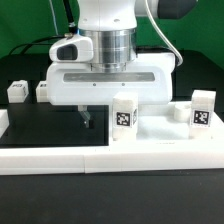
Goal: Assemble square table
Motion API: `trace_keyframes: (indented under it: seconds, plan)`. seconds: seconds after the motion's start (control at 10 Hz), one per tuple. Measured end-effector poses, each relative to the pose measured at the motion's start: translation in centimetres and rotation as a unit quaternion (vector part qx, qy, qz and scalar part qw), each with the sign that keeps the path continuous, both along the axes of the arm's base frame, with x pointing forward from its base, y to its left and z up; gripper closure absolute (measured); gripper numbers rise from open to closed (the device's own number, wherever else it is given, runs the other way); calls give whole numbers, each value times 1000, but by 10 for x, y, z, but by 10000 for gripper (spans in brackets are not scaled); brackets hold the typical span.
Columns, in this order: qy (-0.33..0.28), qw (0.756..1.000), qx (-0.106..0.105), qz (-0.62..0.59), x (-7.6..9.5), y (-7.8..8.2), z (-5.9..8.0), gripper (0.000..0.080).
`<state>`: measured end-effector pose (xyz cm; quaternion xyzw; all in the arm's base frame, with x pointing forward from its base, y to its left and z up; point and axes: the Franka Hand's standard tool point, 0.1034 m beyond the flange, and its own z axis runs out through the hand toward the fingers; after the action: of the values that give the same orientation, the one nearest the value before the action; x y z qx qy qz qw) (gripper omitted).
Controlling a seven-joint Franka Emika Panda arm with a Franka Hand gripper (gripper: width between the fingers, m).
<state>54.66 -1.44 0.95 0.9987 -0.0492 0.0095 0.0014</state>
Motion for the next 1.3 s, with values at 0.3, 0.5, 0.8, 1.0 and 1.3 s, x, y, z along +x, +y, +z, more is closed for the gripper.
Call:
trace_keyframes:
  seconds: [0.3, 0.5, 0.8, 1.0, 1.3]
  plan:
    - [0, 1000, 0, 0, 0, -1, 0, 571]
    - [0, 1000, 0, 2, 0, -1, 0, 742]
    - [0, 1000, 0, 2, 0, -1, 0, 742]
    - [0, 1000, 0, 2, 0, -1, 0, 742]
    - [0, 1000, 0, 4, 0, -1, 0, 741]
